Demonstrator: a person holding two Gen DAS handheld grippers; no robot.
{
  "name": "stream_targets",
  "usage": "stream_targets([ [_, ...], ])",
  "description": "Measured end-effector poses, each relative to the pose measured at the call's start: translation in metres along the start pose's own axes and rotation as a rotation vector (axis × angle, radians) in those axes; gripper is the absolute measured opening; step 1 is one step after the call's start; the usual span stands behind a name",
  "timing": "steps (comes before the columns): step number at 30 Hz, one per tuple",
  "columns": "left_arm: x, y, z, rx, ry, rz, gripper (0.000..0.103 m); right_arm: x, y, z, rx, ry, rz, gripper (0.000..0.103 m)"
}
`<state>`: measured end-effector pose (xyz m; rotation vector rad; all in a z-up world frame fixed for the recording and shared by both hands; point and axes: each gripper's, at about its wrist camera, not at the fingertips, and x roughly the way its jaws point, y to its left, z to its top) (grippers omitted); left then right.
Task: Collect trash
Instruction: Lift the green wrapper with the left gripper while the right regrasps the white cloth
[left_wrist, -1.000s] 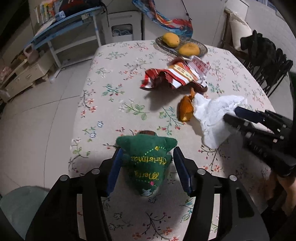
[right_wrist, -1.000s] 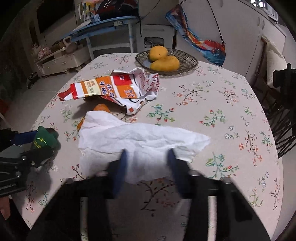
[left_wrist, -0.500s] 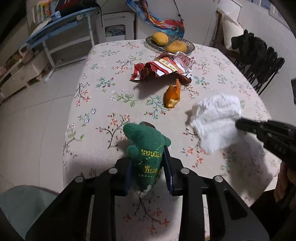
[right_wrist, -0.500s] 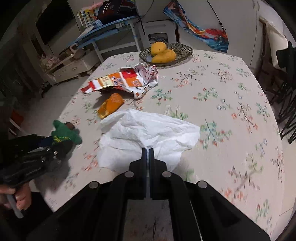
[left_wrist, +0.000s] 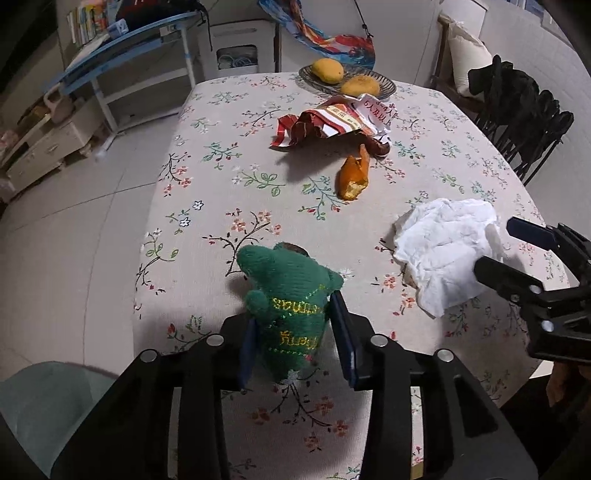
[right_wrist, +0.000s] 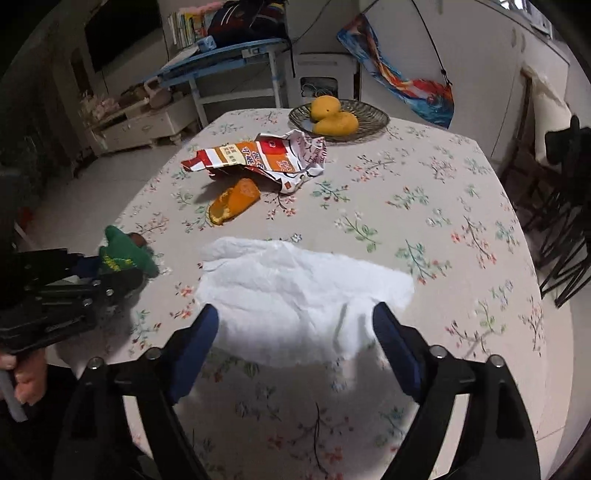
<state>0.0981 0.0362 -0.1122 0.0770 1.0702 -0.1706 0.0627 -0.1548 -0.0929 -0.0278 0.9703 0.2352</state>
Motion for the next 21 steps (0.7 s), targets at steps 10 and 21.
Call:
stream_targets([
  [10, 0.006, -0.007, 0.001, 0.039, 0.014, 0.035, 0.039, 0.031, 0.005, 0.002, -0.053, 0.055, -0.051, 0.089],
  [21, 0.003, -0.017, -0.005, 0.086, 0.009, 0.011, 0.024, 0.018, -0.001, -0.002, -0.035, 0.029, -0.011, 0.008],
])
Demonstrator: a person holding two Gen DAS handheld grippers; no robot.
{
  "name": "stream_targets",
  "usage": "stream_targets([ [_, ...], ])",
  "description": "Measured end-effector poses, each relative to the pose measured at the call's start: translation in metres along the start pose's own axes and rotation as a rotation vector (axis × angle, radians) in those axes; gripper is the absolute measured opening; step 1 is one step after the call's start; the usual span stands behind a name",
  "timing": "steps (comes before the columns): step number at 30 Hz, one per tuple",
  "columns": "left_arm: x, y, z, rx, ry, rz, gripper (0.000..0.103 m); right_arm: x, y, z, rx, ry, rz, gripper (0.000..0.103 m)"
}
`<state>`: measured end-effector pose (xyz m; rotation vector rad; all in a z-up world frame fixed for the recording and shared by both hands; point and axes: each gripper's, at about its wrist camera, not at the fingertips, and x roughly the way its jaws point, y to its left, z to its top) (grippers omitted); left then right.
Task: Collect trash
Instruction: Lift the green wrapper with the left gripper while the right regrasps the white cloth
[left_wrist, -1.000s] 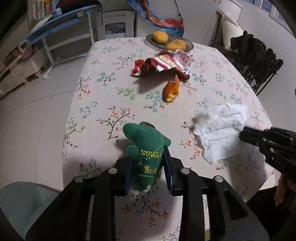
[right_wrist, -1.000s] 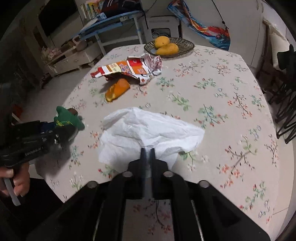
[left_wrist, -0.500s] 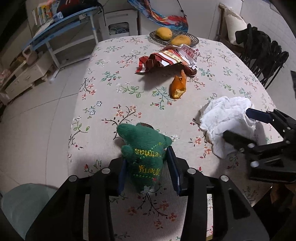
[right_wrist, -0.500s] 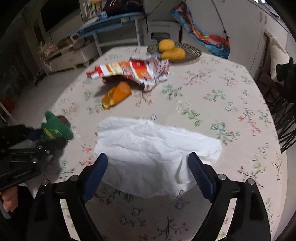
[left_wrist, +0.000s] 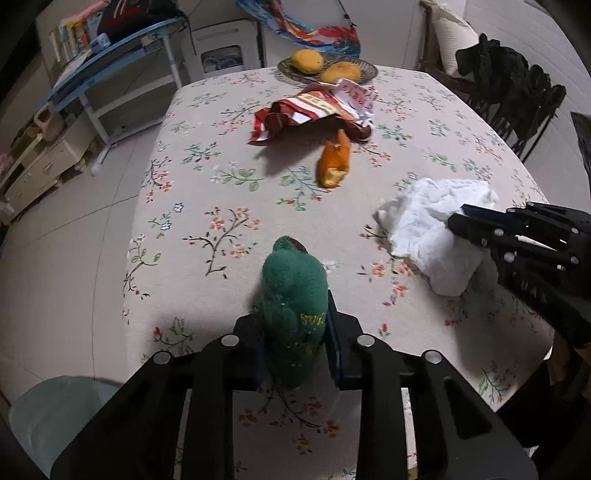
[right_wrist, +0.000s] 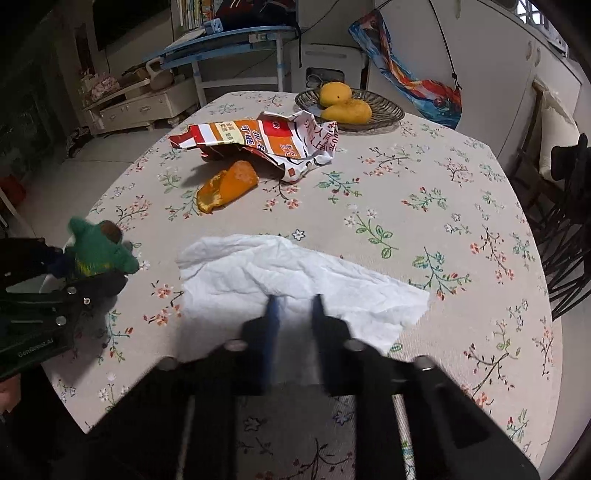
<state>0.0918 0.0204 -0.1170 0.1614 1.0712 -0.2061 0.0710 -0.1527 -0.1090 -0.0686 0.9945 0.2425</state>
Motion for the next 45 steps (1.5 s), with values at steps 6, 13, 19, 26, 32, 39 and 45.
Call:
stream_targets([
  [6, -0.011, 0.000, -0.006, -0.033, -0.031, -0.038, 0.022, -0.016, -0.011, -0.008, 0.096, -0.025, 0.095, 0.004],
  [13, -0.027, 0.002, -0.016, -0.082, -0.066, -0.077, 0.022, -0.041, -0.011, -0.012, 0.125, -0.072, 0.132, 0.004],
  [19, -0.030, 0.001, -0.023, -0.088, -0.063, -0.076, 0.022, -0.034, -0.014, -0.021, 0.137, -0.006, 0.113, 0.017],
  [26, -0.029, 0.003, -0.027, -0.098, -0.052, -0.072, 0.022, -0.032, 0.012, -0.007, -0.070, -0.032, 0.052, 0.094],
  [32, -0.027, 0.008, -0.027, -0.108, -0.039, -0.070, 0.022, 0.001, 0.027, 0.006, -0.317, 0.077, 0.116, 0.095],
  [39, -0.023, 0.008, -0.024, -0.105, -0.031, -0.067, 0.022, 0.011, 0.017, 0.004, -0.434, 0.210, 0.197, 0.092],
  [45, -0.022, 0.005, -0.023, -0.107, -0.030, -0.070, 0.022, -0.001, -0.023, 0.008, -0.227, 0.135, 0.137, 0.016],
])
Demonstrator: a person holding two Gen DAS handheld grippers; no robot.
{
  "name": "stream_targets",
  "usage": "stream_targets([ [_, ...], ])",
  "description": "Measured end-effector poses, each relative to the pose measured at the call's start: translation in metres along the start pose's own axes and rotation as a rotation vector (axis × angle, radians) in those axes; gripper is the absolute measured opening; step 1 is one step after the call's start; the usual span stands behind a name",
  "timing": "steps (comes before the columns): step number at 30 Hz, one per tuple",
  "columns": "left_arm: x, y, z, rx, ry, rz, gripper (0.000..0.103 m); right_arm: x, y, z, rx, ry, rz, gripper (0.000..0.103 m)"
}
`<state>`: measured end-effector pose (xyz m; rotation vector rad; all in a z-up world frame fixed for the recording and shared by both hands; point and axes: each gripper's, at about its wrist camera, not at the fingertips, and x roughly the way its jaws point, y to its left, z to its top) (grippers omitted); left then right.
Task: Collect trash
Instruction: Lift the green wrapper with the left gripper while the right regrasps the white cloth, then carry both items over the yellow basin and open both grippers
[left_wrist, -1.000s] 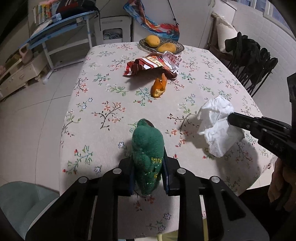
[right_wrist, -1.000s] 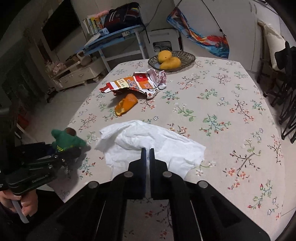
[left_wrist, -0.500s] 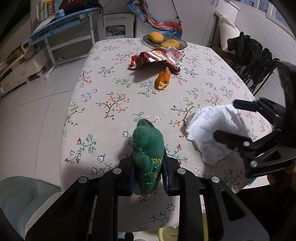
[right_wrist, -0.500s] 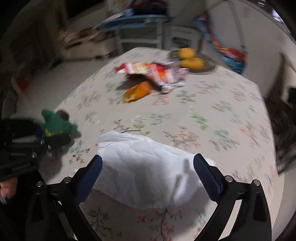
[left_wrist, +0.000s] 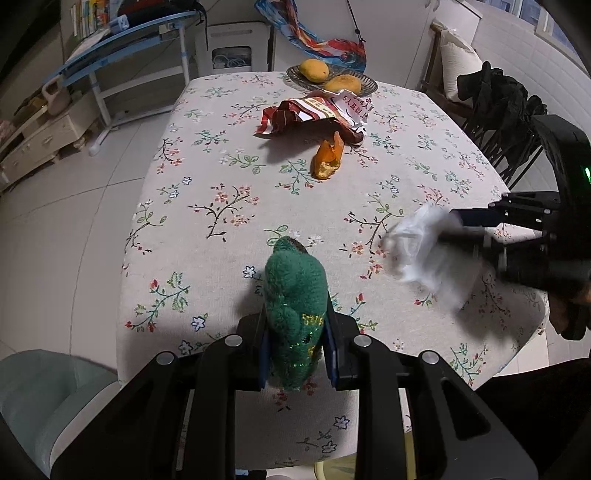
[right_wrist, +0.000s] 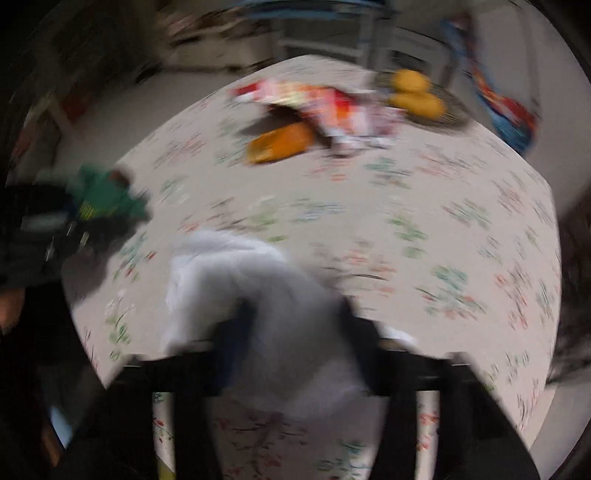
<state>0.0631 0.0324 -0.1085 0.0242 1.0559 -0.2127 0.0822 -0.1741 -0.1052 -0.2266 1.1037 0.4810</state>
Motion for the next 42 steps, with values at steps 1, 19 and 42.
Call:
stream_targets([
  [1, 0.000, -0.001, -0.001, -0.001, -0.001, -0.002, 0.022, -0.001, -0.004, -0.003, 0.024, -0.006, -0.007, 0.008],
  [19, -0.050, 0.001, -0.022, -0.088, -0.155, -0.192, 0.022, -0.074, 0.035, -0.044, 0.281, -0.272, 0.202, 0.006],
  [42, -0.057, -0.074, -0.167, 0.064, 0.086, -0.260, 0.022, -0.101, 0.088, -0.143, 0.427, -0.276, 0.270, 0.006],
])
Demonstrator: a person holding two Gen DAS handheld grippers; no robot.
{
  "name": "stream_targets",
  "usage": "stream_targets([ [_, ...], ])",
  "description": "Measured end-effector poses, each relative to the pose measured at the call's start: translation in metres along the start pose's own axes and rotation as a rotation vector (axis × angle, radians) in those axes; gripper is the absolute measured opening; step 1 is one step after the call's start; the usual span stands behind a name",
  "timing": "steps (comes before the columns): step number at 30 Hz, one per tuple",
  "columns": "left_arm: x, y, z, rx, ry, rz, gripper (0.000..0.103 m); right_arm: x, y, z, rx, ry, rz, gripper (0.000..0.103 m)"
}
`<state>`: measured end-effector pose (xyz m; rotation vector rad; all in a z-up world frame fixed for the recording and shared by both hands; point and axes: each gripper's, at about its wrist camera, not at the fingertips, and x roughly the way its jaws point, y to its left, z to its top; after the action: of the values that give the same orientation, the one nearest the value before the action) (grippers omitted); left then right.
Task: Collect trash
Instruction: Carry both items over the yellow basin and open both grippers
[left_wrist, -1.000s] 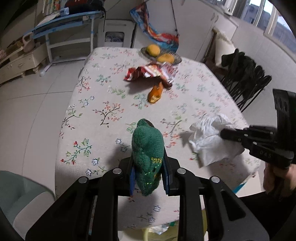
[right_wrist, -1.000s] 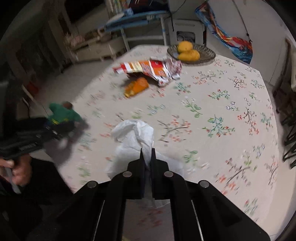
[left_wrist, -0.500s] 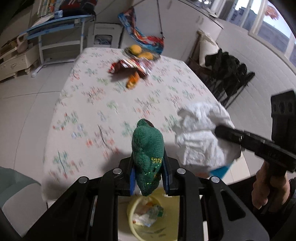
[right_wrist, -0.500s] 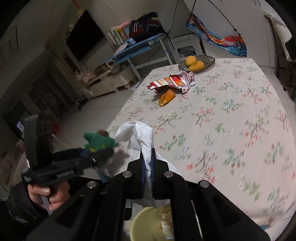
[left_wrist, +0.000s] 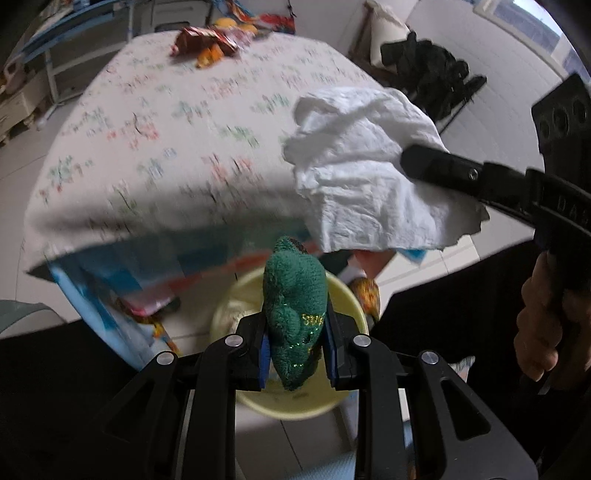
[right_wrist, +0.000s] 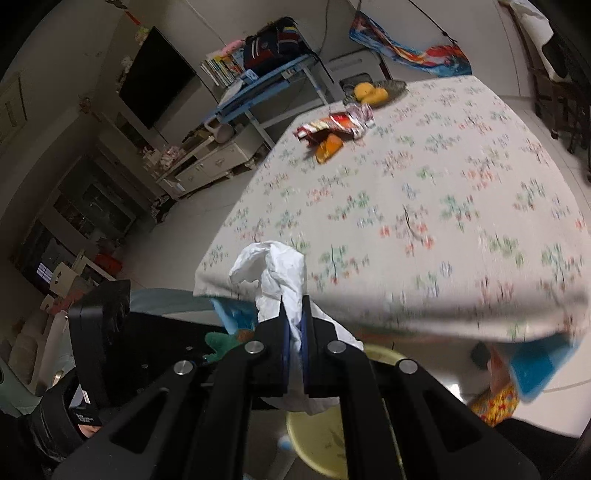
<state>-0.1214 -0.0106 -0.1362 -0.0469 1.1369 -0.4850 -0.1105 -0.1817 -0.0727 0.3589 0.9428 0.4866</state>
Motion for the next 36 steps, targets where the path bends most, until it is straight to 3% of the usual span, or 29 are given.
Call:
stream_targets([
  [10, 0.010, -0.023, -0.032, 0.078, 0.082, 0.027, 0.023, 0.005, 0.003, -0.033, 0.000, 0.081, -0.060, 0.007],
  [20, 0.024, -0.023, -0.037, 0.108, 0.148, 0.083, 0.027, 0.019, -0.013, -0.055, 0.025, 0.192, -0.146, 0.009],
  [29, 0.018, -0.019, -0.036, 0.105, 0.119, 0.118, 0.039, 0.033, -0.015, -0.065, 0.009, 0.274, -0.197, 0.009],
  [36, 0.006, -0.020, -0.032, 0.100, 0.043, 0.158, 0.046, 0.041, -0.012, -0.072, -0.014, 0.323, -0.203, 0.009],
])
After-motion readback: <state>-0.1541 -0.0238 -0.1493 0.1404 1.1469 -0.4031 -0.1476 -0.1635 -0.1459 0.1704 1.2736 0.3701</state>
